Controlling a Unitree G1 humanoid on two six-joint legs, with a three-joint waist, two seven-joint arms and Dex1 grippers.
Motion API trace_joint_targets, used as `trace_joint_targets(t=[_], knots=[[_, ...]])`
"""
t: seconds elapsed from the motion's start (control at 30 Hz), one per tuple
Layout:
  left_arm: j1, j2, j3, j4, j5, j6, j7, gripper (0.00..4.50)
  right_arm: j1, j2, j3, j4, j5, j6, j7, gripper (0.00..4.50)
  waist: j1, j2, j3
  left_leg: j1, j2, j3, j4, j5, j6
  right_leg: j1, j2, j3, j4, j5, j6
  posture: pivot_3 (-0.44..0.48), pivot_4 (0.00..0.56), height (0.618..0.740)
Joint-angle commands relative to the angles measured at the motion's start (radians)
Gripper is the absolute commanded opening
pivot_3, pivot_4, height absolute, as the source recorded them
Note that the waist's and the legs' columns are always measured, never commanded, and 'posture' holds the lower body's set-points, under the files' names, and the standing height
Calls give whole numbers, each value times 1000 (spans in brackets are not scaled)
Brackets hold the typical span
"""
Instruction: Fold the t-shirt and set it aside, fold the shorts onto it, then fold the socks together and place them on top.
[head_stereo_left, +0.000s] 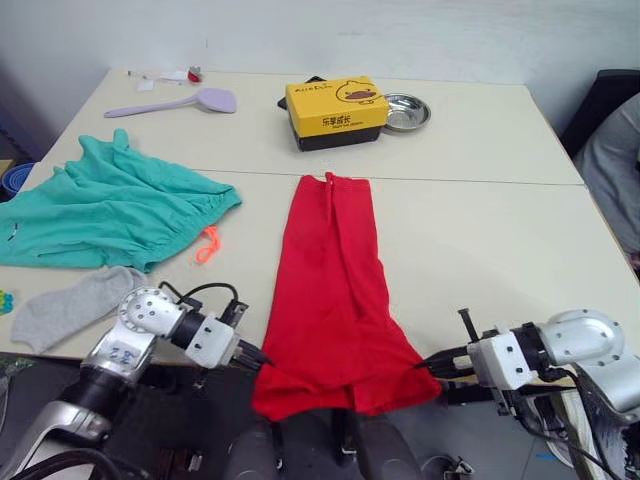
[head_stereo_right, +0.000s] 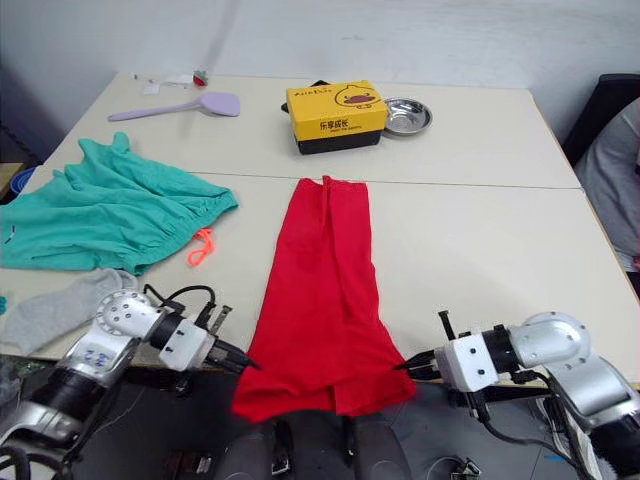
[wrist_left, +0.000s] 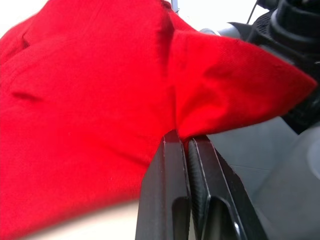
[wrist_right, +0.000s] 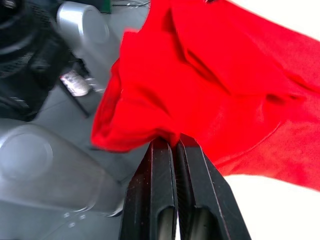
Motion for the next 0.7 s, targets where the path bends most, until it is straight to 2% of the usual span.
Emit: trace_joint_targets(t=[0.03, 0.23, 0.3, 0.37, 0.53, 0.63, 0.7], knots=[[60, 48, 55, -113, -44, 82, 10, 39, 55, -50, -68, -88, 54, 74, 18, 0, 0, 0, 0, 0, 0, 0, 0, 0, 0, 0, 0, 0, 0, 0, 0, 0, 150, 740], [137, 117, 129, -314, -197, 376, 44, 39, 32, -70, -116, -253, 247, 384, -37, 0, -3, 0, 0, -1, 0, 0, -1, 0, 0, -1, 0, 0, 0, -1, -1, 0, 150, 740], [123, 123, 153, -347, -249, 489, 67, 39, -24, -57, -122, -270, 300, 481, -62, 0, -3, 0, 0, -1, 1, 0, 0, 0, 0, -1, 0, 0, 0, -1, -1, 0, 150, 740], [51, 101, 189, -329, -318, 637, 133, 39, -142, -6, -118, -230, 350, 578, -116, 0, -3, -1, 1, -1, 0, 0, 0, 0, 0, -1, 0, 0, -1, -1, -1, 0, 150, 740], [-227, -24, 254, -80, -407, 949, 309, 39, -411, 117, -78, -22, 340, 777, -201, 0, 1, -1, 1, -3, -1, -1, 1, 1, 1, -2, 1, 0, -2, 0, 0, 0, 150, 740], [-390, -136, 282, 165, -354, 977, 391, 39, -576, 229, -52, 174, 274, 839, -271, 0, 0, -1, 1, -4, -2, -1, 1, 1, 1, -3, 0, 0, -2, 1, 2, 0, 150, 740], [-488, -199, 308, 319, -298, 937, 464, 39, -664, 302, -47, 300, 211, 834, -322, 0, -3, -1, 1, -8, -2, 1, 2, 1, 0, -7, 0, 1, 0, 2, 3, 0, 150, 740]])
